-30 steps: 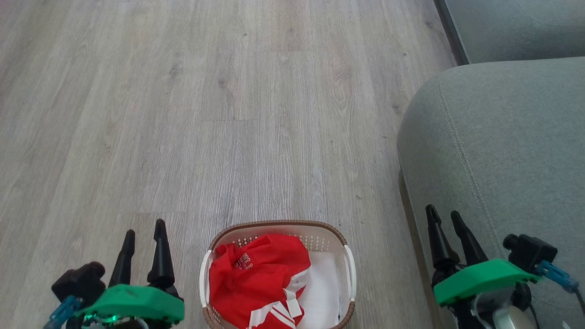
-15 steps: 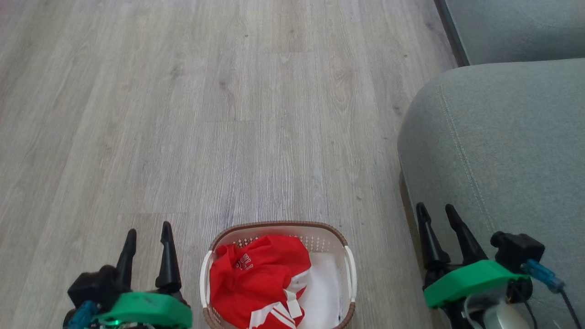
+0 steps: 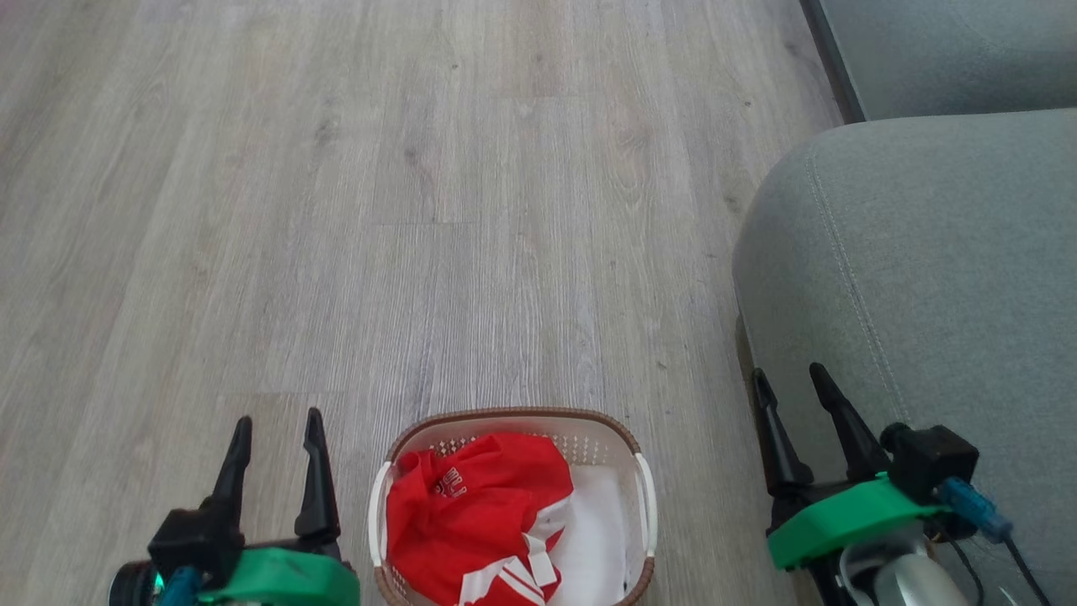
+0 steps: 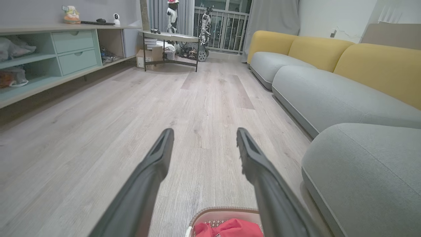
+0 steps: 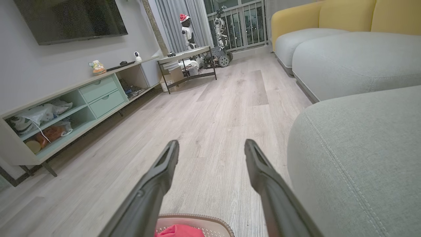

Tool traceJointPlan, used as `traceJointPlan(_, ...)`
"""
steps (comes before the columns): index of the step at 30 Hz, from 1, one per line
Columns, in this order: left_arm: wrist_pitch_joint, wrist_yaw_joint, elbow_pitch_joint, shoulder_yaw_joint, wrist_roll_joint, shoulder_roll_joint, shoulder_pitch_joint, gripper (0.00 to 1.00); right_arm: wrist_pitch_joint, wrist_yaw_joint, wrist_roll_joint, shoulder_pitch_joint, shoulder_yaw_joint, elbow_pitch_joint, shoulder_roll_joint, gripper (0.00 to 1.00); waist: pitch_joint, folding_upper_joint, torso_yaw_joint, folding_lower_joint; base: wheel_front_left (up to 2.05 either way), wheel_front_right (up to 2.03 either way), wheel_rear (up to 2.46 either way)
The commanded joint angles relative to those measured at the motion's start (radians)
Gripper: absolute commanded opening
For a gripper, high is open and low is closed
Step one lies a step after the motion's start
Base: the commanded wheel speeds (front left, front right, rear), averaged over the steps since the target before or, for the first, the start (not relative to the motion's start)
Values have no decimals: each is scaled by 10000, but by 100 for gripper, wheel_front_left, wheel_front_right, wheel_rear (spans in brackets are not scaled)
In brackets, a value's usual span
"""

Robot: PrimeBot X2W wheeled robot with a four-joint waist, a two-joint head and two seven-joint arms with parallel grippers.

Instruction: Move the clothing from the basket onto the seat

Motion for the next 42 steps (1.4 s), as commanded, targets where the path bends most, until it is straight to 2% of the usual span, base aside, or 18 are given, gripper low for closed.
traceJointPlan(1,-191,81,-481,192,418,50,-269,100,-195,-2,-426,-568,289,-426,-101,100,-10,0,1,0,0,0,0)
traceJointPlan(8,-395,105,-448,136,1069,46,-117,100,-401,-2,-1235,-535,346,-474,-104,100,-76,0,-7,0,0,0,0)
traceJointPlan(18,-396,-70,84,147,625,40,-104,100,-402,-2,-1223,-476,288,-417,-104,100,-157,0,-16,0,0,0,0)
traceJointPlan(42,-396,-33,256,78,415,38,-132,100,-402,-2,-1051,-505,284,-13,-104,100,-211,0,1,0,0,0,0)
